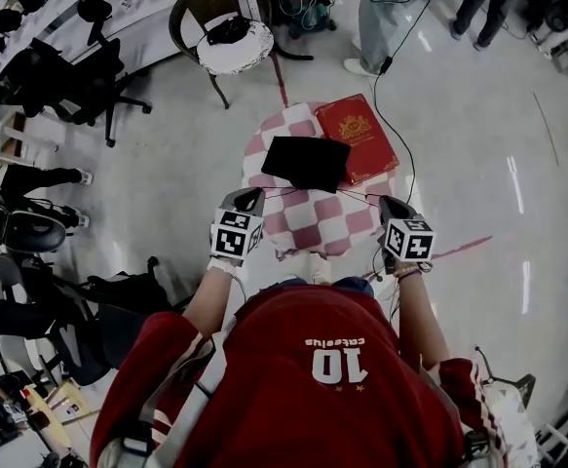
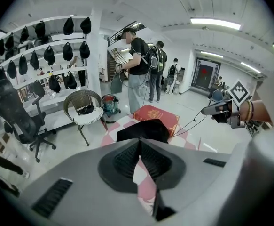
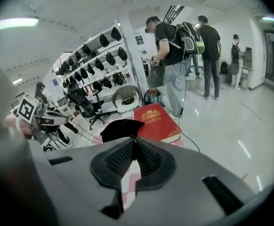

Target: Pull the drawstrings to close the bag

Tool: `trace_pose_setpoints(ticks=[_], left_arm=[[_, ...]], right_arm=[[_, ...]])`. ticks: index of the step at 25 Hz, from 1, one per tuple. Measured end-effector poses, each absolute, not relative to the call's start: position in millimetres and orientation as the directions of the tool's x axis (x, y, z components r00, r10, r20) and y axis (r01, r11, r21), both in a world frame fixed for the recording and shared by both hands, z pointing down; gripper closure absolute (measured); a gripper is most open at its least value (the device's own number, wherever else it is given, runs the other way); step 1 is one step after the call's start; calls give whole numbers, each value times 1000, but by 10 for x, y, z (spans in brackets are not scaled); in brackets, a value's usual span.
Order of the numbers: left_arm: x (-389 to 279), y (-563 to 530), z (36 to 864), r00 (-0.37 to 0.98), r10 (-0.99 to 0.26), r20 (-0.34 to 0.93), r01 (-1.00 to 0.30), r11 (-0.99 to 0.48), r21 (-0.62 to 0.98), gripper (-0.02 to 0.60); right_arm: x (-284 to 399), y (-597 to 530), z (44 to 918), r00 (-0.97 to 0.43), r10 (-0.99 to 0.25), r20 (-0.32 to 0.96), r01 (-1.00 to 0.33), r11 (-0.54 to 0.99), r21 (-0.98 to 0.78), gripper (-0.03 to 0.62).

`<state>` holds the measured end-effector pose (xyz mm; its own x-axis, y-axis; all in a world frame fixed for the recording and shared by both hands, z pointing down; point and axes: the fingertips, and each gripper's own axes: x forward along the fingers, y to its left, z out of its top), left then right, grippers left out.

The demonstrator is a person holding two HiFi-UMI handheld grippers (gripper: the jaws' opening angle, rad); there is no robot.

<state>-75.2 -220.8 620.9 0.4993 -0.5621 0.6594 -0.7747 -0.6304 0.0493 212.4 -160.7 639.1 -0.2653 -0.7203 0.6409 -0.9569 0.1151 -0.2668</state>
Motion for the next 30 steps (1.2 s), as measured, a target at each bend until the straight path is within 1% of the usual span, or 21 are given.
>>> trace_pose_setpoints(ticks=[2,5,8,10,11,14,21,26,30], left_arm=[[-759,-2152,6211,498,-559,663,-769,-637,41,561],[-770,-2065,6202,505,-552,664,-761,-648,40,521],[-807,-1962,6225,510,-541,669,-754,-655,45,461],[-837,-1892,6261,510,-536,673,-754,-655,50,427],[-854,-1853,6272,510,-534,674,-755,-654,53,422],[-918,-1747,6283,508,-534,676,-758,-650,56,416],[-1083,-1605,6161,510,-560,653,-772,-632,62,413],[-1139,-1551,5960,531,-590,608,-785,-613,90,413],[-1157,-1569,5671,554,-632,542,-794,-597,116,413]], right_arm=[[2124,-1527,6401,-255,-720,646,-962,117,-248,579],[2127,-1425,6399,-248,-722,646,-964,118,-239,579],[2115,-1327,6396,-240,-727,643,-966,113,-233,570],[2092,-1258,6405,-245,-726,642,-965,119,-234,449],[2069,-1223,6412,-253,-723,642,-964,129,-235,428],[2016,-1130,6421,-266,-715,647,-962,152,-227,419],[2001,-1003,6283,-248,-742,623,-965,130,-230,419],[1983,-1002,6073,-232,-776,587,-968,124,-220,419],[1971,-1049,5834,-229,-803,551,-969,136,-204,419]])
